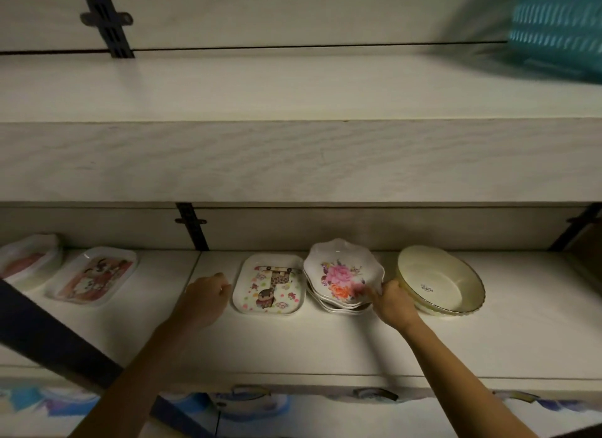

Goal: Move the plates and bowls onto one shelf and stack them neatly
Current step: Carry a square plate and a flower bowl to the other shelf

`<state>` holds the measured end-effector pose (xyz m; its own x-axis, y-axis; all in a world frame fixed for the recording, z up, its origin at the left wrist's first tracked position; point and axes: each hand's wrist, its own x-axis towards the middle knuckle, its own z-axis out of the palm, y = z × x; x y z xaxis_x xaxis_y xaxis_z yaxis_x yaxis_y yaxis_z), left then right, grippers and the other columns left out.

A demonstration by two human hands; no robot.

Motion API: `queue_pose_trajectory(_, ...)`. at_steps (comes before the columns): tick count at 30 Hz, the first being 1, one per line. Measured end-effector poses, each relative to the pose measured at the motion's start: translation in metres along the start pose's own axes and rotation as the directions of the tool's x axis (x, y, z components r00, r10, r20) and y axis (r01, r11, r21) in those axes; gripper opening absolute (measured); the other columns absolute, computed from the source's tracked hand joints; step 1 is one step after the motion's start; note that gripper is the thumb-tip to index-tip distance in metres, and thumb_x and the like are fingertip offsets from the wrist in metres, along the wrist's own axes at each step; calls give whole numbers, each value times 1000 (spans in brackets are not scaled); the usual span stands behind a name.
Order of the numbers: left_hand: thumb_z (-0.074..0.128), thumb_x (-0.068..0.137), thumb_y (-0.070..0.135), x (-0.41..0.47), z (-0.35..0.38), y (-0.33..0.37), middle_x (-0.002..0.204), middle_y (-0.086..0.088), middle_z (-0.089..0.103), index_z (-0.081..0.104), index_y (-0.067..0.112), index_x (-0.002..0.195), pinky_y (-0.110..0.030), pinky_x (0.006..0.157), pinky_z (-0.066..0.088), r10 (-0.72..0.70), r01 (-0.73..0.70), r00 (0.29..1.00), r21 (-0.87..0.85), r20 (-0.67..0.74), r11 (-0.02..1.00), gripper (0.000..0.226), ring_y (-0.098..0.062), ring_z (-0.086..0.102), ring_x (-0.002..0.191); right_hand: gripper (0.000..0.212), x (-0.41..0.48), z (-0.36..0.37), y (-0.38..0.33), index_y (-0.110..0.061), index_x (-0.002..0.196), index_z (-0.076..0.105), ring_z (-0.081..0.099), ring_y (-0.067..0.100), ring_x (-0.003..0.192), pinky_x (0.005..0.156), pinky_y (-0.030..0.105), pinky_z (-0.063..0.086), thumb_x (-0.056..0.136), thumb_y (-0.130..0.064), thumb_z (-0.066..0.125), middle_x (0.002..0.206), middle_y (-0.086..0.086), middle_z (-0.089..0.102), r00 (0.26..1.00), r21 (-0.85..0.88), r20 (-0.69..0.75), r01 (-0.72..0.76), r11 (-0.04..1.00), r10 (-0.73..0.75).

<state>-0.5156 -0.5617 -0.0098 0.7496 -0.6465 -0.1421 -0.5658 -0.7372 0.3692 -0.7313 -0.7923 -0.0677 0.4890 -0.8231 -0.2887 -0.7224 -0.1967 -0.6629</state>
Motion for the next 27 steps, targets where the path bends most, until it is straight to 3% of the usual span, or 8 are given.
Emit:
queue_pose_trajectory(5, 35, 97, 19, -10, -8, 7, 69, -1, 49, 45, 14, 75, -27, 56, 37, 71, -71, 997, 33, -6, 997, 25, -16, 47, 61, 48, -29, -21, -19, -8, 125, 47, 61, 34, 104, 84, 38, 47, 93, -44, 45, 109, 15, 68, 990, -228, -9, 134, 964, -140)
queue_pose_trajectory(7, 35, 97, 20, -16, -11, 9, 67, 0, 48, 44, 16, 72, -24, 53, 35, 106, -105, 994, 56, -25, 993, 27, -13, 44, 57, 42, -40, -28, -28, -16, 127, 47, 61, 32, 106, 85, 37, 47, 95, -42, 43, 110, 11, 69, 980, -335, 27, 196, 922, -199)
queue_pose_trajectory(11, 31, 98, 20, -32, -15, 12, 71, -1, 50, 44, 16, 80, -25, 57, 33, 173, -162, 983, 153, -60, 975, 23, -17, 47, 68, 37, -61, -38, -48, -21, 125, 50, 62, 30, 105, 86, 38, 51, 95, -41, 42, 115, 5, 69, 946, -422, 95, 320, 848, -309)
queue_pose_trajectory(14, 31, 99, 23, -45, -16, 11, 61, 8, 38, 43, 19, 81, -20, 50, 28, 209, -191, 975, 199, -74, 961, 22, -15, 44, 65, 33, -75, -39, -60, -22, 116, 57, 65, 27, 98, 81, 38, 54, 95, -41, 41, 111, 4, 69, 909, -485, 135, 408, 773, -395)
queue_pose_trajectory(17, 32, 98, 27, -61, -20, 8, 60, 10, 34, 47, 19, 84, -20, 53, 29, 193, -168, 976, 213, -104, 963, 22, -14, 44, 66, 30, -87, -37, -67, -22, 112, 59, 65, 25, 96, 76, 34, 52, 96, -38, 40, 112, 3, 67, 863, -519, 161, 486, 703, -478)
queue_pose_trajectory(21, 38, 96, 33, -85, -28, -6, 65, 9, 45, 52, 17, 86, -22, 58, 33, 128, -117, 989, 134, -77, 984, 23, -14, 49, 71, 30, -102, -29, -78, -23, 113, 61, 63, 22, 100, 80, 33, 52, 95, -36, 42, 115, 2, 66, 803, -516, 209, 575, 635, -558)
queue_pose_trajectory(24, 42, 95, 32, -106, -36, -19, 74, 1, 57, 57, 12, 90, -15, 53, 32, 86, -81, 994, 81, -66, 993, 25, -13, 54, 69, 32, -116, -16, -89, -26, 117, 59, 62, 18, 106, 86, 33, 51, 95, -41, 41, 121, -3, 64, 754, -491, 284, 645, 586, -592)
queue_pose_trajectory(27, 43, 95, 28, -131, -44, -35, 66, 8, 48, 50, 16, 80, -9, 55, 37, 35, -34, 998, 20, -53, 999, 20, -3, 45, 60, 34, -128, 0, -102, -29, 122, 55, 61, 19, 109, 87, 33, 50, 95, -42, 40, 125, -4, 61, 709, -475, 356, 699, 536, -609)
